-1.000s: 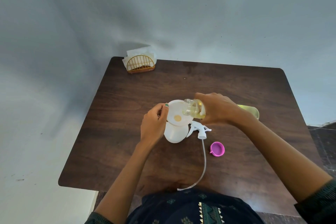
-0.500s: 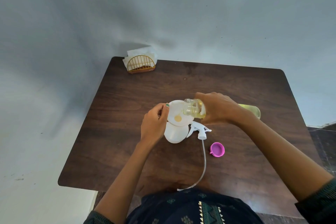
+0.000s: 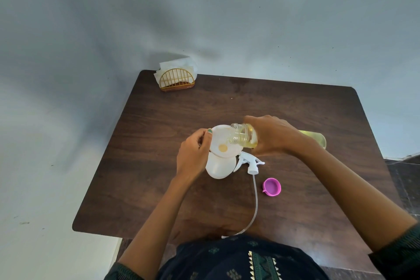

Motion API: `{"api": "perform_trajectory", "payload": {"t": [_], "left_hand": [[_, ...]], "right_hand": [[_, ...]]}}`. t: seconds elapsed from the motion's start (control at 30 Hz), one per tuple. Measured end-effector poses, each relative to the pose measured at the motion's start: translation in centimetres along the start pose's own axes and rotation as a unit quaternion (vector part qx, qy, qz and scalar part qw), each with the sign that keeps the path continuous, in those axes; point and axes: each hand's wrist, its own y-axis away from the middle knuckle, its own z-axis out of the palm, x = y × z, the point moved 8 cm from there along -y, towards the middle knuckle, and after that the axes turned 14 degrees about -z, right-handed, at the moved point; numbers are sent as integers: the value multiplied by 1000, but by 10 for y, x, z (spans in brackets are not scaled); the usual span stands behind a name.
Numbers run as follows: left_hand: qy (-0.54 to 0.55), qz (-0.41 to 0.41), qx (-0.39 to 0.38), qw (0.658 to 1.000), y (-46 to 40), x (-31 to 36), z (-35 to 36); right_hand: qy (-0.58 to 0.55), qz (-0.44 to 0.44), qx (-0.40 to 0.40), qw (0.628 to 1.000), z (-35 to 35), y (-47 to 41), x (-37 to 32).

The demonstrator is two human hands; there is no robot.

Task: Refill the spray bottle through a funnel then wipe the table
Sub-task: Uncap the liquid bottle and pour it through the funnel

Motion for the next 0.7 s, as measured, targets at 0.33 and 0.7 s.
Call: {"api": "perform_trajectory", "payload": {"t": [0.33,0.7], "left_hand": [[-2,-4,2,1000,0,-1,0],[-3,1,5,1000,-1,-1,0]], "right_hand": [[-2,1,2,1000,0,-2,1],[-10,2,-3,1000,-1,-1,0]]}}
